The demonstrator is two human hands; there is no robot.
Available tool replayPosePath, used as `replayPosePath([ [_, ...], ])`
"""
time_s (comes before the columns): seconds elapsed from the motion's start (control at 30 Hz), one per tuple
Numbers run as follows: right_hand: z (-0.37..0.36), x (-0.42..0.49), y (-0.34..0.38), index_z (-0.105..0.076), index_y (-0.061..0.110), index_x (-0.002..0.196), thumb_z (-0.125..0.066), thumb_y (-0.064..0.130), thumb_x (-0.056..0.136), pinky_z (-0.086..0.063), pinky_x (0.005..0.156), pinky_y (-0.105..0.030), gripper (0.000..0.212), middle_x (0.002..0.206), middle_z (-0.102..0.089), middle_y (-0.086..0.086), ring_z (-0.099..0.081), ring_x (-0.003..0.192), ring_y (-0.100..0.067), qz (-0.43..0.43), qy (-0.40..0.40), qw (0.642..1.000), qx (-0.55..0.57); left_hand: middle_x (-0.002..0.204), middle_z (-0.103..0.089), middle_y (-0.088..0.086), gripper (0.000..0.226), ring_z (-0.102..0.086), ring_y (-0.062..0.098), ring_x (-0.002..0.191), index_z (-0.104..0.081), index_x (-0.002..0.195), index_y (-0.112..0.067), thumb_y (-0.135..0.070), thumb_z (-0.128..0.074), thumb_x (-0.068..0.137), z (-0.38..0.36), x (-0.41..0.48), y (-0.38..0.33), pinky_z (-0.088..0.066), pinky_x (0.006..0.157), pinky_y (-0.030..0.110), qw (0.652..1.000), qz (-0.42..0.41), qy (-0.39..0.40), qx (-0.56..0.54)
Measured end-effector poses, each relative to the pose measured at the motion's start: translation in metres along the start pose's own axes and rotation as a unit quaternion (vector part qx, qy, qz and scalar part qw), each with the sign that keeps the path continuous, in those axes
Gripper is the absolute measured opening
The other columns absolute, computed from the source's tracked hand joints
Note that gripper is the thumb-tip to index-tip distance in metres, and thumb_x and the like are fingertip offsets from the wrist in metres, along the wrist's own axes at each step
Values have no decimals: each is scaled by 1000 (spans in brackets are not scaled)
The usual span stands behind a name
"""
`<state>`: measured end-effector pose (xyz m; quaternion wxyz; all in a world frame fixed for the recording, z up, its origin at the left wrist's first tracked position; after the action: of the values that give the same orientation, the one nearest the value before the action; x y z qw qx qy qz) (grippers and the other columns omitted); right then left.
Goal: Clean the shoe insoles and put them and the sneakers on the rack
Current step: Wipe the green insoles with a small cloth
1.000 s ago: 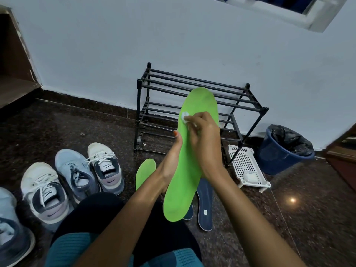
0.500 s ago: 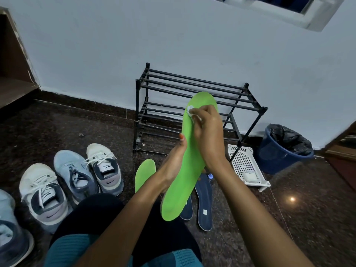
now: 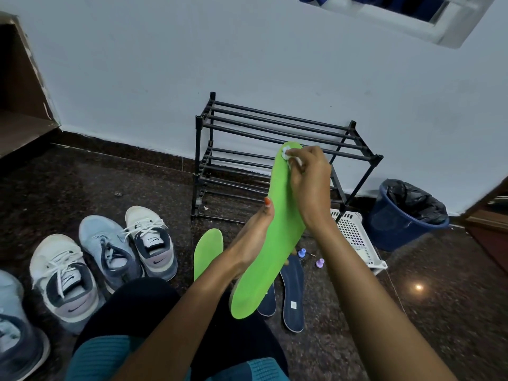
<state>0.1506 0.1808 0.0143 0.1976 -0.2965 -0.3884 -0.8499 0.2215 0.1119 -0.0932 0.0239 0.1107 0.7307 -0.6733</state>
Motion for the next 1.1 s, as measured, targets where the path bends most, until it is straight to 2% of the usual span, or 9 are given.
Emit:
replayPosePath([
  [0.13,-4,-18,6,-67,0,98,-52,-4,86,-45,74,-36,19,92,-55,-13,-54,85,-31,29,14,999,6,157,-12,-2,82,-16,19,144,-13,150,-28,-76,-16,83,1,-6,-11,-13,117,41,1000,-11,-23,-2],
  [0.27,1,-39,21,-67,2,99,-53,-4,85,-45,73,-35,20,93,-56,-10,-54,84,-29,55,26,998,17,157,-8,-5,58,-9,6,142,-10,150,-19,-46,-9,98,6,-6,-15,-12,104,18,997,-53,-51,-3],
  [0.4,2,-32,18,-67,2,98,-54,-4,86,-46,74,-36,20,91,-53,-6,-55,85,-30,46,19,998,24,157,-10,-5,63,-9,7,143,-14,150,-20,-53,-11,97,8,-2,-13,-8,109,20,996,-71,-49,-36],
  [0.5,4,-13,7,-67,1,99,-53,-5,86,-48,76,-37,20,92,-54,-10,-56,86,-28,22,-11,1000,20,156,-22,10,108,-21,28,143,-26,148,-27,-93,-29,63,4,1,-8,-17,116,53,997,-30,-19,-67],
  [0.63,6,-2,-3,-66,-1,100,-52,-5,86,-44,77,-27,21,94,-56,-13,-56,87,-26,1,-17,1000,8,152,-26,19,127,-25,39,140,-29,147,-24,-101,-31,47,0,4,0,-21,111,61,998,-18,3,-56],
  [0.7,7,-8,0,-66,-1,100,-52,-6,85,-41,75,-23,21,92,-55,-11,-55,86,-25,10,-13,1000,8,154,-25,14,122,-24,35,141,-28,147,-27,-100,-33,50,-1,0,-4,-20,113,59,997,-21,-2,-72],
  [0.83,1,-43,15,-66,2,101,-54,-5,85,-42,74,-28,21,91,-54,-6,-54,84,-25,42,33,999,8,155,-14,-5,78,-17,9,141,-23,149,-23,-71,-19,88,5,-6,-19,-11,119,41,994,-55,-44,-86],
  [1.0,-1,-63,22,-67,3,100,-57,-4,83,-45,72,-30,20,92,-57,-9,-55,83,-25,60,46,997,11,148,-39,6,78,-33,16,138,-36,143,-19,-67,-22,83,9,-11,-24,-22,117,42,989,-64,-55,-122],
  [1.1,3,-44,13,-67,1,98,-58,-4,84,-46,72,-32,18,92,-58,-9,-55,84,-25,42,26,999,-6,111,-69,-3,57,-64,8,103,-55,121,-26,-61,-18,94,7,-8,-25,-52,93,31,985,-63,-25,-160],
])
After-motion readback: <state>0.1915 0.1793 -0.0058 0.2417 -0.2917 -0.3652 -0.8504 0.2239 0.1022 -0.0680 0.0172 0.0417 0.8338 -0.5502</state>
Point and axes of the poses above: each hand's wrist, its own x-axis towards the middle knuckle, its own z-axis out of the back of the hand, y = z × x, the point moved 5 cm from there along x, towards the middle knuckle
